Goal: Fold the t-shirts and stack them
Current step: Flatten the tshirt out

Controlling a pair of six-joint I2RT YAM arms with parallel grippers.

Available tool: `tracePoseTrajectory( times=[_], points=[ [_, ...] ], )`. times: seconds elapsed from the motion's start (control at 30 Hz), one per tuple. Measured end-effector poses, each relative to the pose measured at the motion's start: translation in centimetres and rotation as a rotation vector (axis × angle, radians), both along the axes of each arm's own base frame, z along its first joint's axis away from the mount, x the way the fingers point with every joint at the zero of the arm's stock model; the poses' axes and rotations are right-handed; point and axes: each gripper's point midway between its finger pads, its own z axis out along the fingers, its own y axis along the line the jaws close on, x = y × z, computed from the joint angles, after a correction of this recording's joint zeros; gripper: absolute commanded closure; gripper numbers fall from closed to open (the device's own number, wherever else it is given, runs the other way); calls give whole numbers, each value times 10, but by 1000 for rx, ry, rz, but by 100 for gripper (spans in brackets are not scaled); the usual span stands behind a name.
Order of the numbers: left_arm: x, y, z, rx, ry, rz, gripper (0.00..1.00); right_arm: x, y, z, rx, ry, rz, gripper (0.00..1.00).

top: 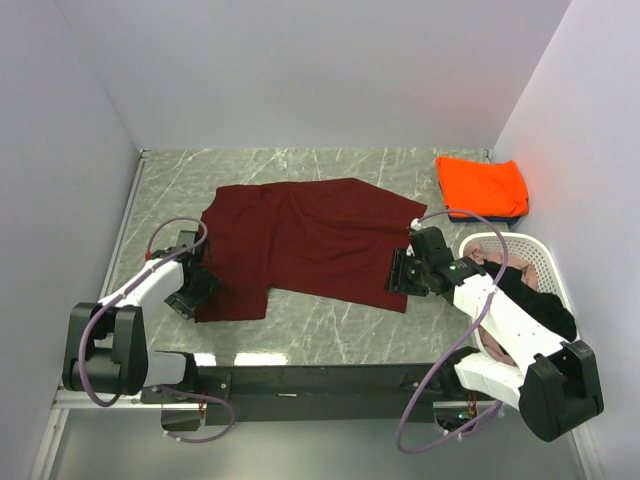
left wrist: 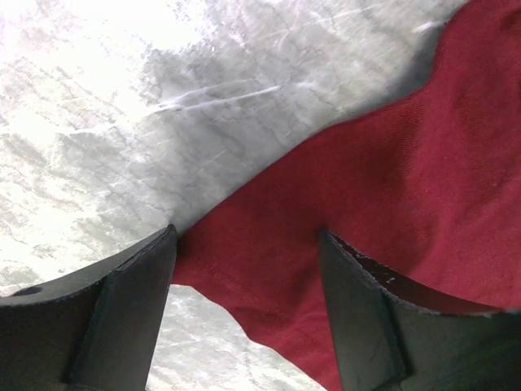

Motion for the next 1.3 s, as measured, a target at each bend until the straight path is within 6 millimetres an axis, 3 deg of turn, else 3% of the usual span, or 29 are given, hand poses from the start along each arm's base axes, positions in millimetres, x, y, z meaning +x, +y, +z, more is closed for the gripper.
tracePoseTrajectory(
  times=[0.1, 0.3, 0.33, 0.57, 0.7, 0.93, 1.3],
  points=[
    [2, 0, -1, 0, -1, 0, 42, 0, 0, 0, -2, -2, 4, 47],
    [13, -1, 0, 0, -24, -9, 96, 1, -1, 0, -4, -6, 3, 48],
    [14, -1, 0, -2, -29, -10, 99, 1, -2, 0, -5, -6, -1, 48],
    [6, -2, 4, -7, -8, -14, 99, 0, -28, -17, -5, 44, -122, 48],
    [-2, -1, 25, -5, -11, -20, 99, -6, -46, -27, -25, 87, -219, 40],
    [14, -1, 82, -6, -177, -54, 99, -9, -53, -30, -37, 115, -311, 39],
    [6, -1, 98, 5, -237, -153, 99, -22, -44, -42, -66, 212, -423, 38]
  ],
)
